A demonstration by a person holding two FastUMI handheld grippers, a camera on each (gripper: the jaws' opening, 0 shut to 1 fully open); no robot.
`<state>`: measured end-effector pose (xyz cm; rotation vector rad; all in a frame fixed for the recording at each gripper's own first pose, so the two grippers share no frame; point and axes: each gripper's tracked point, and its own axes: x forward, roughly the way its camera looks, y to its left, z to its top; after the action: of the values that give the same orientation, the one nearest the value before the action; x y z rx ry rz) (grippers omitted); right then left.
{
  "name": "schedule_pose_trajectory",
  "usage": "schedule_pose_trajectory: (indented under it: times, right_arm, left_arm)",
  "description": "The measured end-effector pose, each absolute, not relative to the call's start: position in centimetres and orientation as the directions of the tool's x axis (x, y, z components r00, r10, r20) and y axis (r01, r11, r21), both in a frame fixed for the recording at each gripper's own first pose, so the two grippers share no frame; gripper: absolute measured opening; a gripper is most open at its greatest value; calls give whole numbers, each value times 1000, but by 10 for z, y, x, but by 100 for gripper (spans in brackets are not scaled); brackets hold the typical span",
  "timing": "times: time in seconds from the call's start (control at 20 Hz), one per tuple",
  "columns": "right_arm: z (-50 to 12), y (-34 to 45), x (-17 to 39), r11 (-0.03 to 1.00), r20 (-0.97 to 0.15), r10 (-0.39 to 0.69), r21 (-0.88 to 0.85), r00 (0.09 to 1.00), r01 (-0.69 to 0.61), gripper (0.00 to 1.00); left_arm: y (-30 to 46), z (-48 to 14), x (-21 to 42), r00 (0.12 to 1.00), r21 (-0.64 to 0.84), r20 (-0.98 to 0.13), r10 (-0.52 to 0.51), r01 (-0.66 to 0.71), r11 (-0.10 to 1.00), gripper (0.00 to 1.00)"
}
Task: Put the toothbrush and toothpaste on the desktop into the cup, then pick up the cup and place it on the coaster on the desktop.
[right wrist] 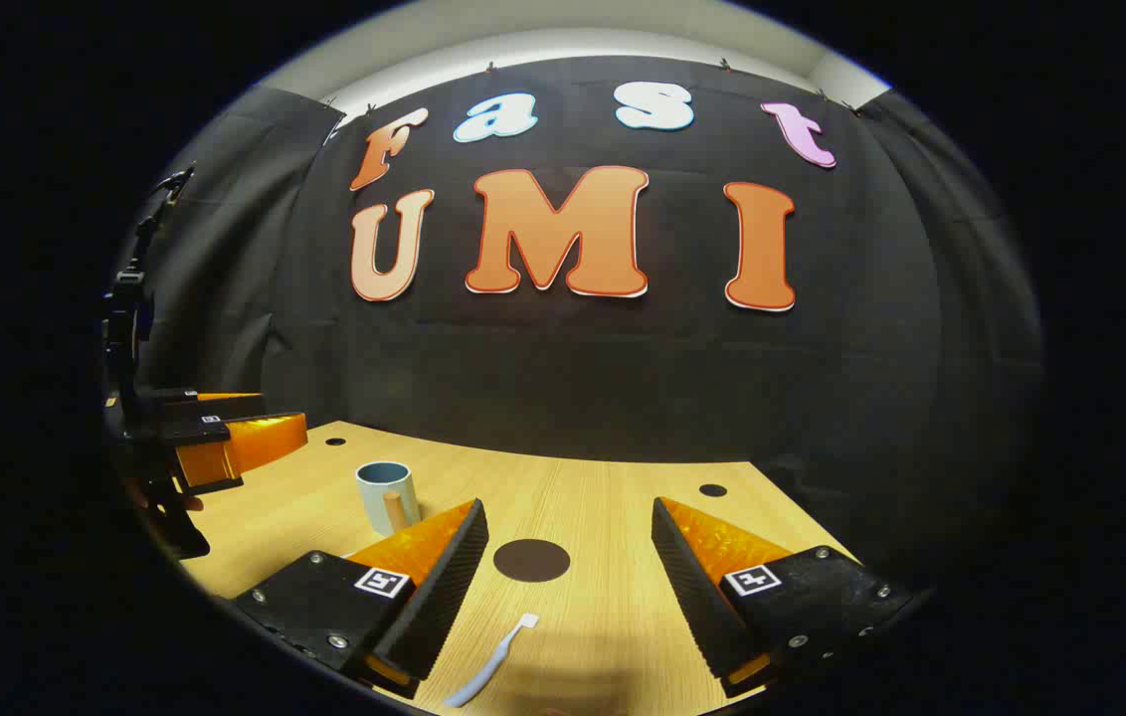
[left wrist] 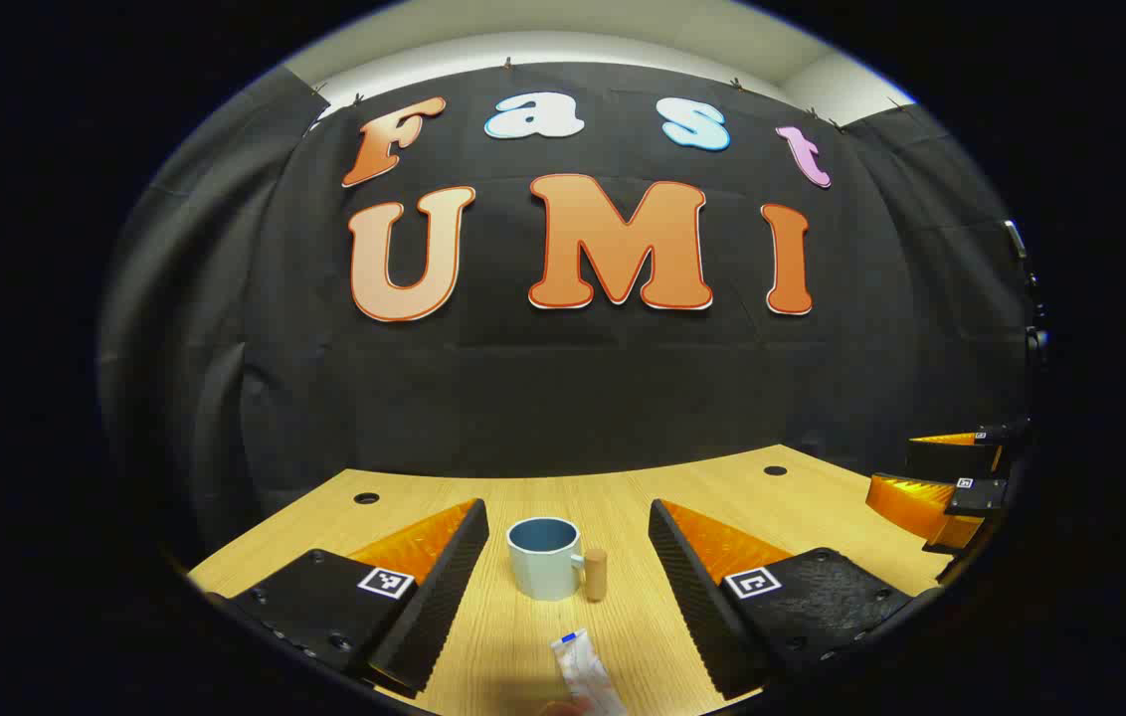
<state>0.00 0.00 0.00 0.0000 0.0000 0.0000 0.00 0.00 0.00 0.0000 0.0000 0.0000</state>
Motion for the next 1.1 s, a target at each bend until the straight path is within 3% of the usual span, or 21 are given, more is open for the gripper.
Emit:
schedule_pose_trajectory:
  times: [0.7, 1.0, 1.1]
  right_arm:
    - [-6, 12, 19, 995, -108, 66, 76, 992, -58, 99]
    - [-22, 25, 22, 973, -256, 145, 210, 956, -92, 99]
    - [-38, 20, 27, 979, -331, 116, 198, 936, -52, 98]
  left_arm:
    - [1, -18, 14, 991, -4, -132, -15, 15, 1000, 97]
    - [-15, -52, 23, 945, -82, -316, -88, 65, 994, 98]
    - [-15, -64, 26, 915, -80, -394, -84, 57, 995, 97]
